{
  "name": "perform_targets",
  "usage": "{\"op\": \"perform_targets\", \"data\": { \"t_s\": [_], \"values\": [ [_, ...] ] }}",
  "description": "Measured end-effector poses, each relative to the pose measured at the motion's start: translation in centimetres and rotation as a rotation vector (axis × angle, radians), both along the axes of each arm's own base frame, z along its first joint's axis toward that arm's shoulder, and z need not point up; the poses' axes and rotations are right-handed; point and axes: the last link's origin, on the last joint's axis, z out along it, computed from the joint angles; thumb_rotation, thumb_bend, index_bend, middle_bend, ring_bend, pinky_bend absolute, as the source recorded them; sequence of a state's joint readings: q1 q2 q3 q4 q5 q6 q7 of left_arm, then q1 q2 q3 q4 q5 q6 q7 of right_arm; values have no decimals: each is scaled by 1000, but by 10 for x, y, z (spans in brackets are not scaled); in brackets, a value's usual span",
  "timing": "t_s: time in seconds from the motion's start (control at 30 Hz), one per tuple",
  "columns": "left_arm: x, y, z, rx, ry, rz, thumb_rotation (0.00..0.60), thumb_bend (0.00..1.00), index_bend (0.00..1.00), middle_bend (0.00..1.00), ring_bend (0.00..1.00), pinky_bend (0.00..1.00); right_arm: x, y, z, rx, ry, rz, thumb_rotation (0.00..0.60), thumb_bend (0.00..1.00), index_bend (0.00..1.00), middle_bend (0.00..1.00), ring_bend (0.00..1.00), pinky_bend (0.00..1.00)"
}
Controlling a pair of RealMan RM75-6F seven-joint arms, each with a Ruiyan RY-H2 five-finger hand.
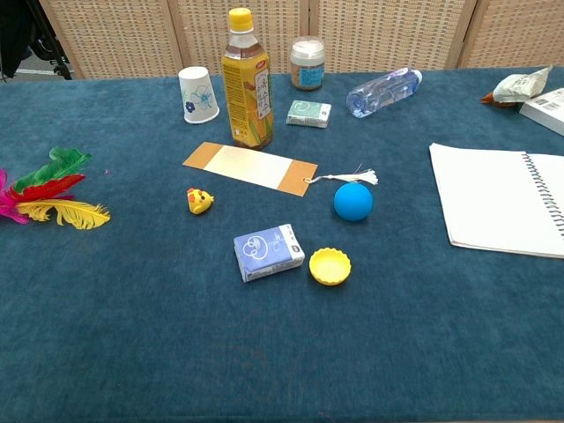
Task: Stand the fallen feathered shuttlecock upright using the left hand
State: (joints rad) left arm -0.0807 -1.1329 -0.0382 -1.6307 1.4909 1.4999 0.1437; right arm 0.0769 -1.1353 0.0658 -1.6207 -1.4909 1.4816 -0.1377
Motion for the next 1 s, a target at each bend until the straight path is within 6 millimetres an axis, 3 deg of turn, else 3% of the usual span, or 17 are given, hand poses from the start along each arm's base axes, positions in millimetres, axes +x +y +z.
{"op": "perform_targets", "data": {
  "t_s": [0.23, 0.33, 0.47, 0.63, 1.0],
  "values": [
    [6, 14, 0, -9, 13, -1, 600, 0, 22, 0, 0, 0, -1, 0, 2, -2, -11, 0, 600, 0, 0, 0, 0, 0],
    [10, 28, 0, -16, 18, 1, 600, 0, 146, 0, 0, 0, 0, 0, 1, 1, -13, 6, 600, 0, 0, 0, 0, 0],
    [13, 46, -5, -54, 4, 26, 600, 11, 213, 0, 0, 0, 1, 1, 2, -1, -19, 13, 600, 0, 0, 0, 0, 0],
    [17, 71, -18, -135, -15, 75, 600, 157, 262, 0, 0, 0, 2, 3, 4, -6, -29, 19, 600, 0, 0, 0, 0, 0],
    [44, 107, -53, -221, -65, 83, 600, 226, 341, 0, 0, 0, 2, 4, 6, -7, -40, 25, 600, 0, 0, 0, 0, 0]
  ]
}}
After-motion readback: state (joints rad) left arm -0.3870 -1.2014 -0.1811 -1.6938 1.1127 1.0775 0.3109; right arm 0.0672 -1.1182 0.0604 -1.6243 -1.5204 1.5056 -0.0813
